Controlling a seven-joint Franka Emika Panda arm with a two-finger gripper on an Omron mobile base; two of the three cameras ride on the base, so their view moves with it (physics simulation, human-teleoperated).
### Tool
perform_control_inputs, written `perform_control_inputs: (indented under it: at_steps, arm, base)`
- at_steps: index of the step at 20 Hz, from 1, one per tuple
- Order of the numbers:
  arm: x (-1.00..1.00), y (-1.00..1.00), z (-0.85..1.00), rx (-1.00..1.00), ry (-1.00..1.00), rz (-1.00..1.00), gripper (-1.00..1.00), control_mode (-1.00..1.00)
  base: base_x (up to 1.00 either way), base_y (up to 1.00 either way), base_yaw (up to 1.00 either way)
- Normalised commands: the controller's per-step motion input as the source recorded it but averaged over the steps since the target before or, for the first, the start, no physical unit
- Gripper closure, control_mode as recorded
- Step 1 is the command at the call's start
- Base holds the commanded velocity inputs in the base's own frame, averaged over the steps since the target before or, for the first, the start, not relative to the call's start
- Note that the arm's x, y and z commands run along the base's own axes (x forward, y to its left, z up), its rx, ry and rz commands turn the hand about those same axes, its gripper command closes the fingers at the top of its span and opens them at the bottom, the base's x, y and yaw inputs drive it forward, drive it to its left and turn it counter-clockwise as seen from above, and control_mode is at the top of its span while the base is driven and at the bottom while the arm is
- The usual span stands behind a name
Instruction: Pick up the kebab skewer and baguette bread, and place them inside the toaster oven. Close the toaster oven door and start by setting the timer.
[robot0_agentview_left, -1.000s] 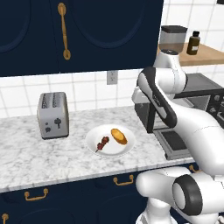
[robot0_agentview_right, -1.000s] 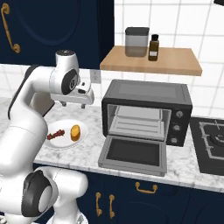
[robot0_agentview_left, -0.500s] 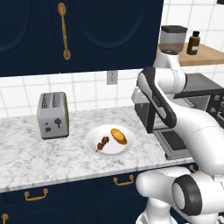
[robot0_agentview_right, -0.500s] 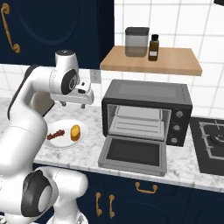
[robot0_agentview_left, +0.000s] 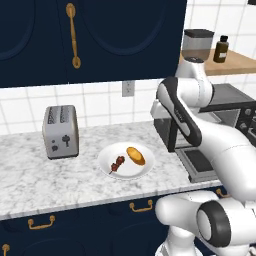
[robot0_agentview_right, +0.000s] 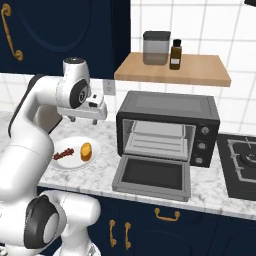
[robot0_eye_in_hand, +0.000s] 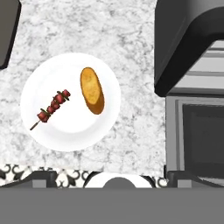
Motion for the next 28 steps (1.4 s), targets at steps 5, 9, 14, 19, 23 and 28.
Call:
perform_control_inputs:
  at_steps: [5, 9, 14, 19, 23, 28]
  arm:
    - [-0.40, -0.61, -0.04, 0.00, -0.16, 0.21, -1.00, -1.00]
    - [-0.28, -0.92, 0.00, 0.00, -0.43, 0.26, -1.00, -1.00]
    - [-0.03, -0.76, -0.27, -0.03, -0.26, 0.25, -1.00, -1.00]
    - [-0.02, -0.65, -0.16, 0.00, -0.52, 0.18, -1.00, -1.00]
    - [0.00, -0.59, -0.31, 0.00, -0.38, 0.11, -1.00, -1.00]
    - [0.14, -0.40, -0.29, 0.00, -0.28, 0.03, -1.00, -1.00]
  base:
    - [0.00, 0.00, 0.00]
    - [0.00, 0.00, 0.00]
    - [0.00, 0.00, 0.00]
    - [0.00, 0.00, 0.00]
    - [0.00, 0.00, 0.00]
    - [0.00, 0.00, 0.00]
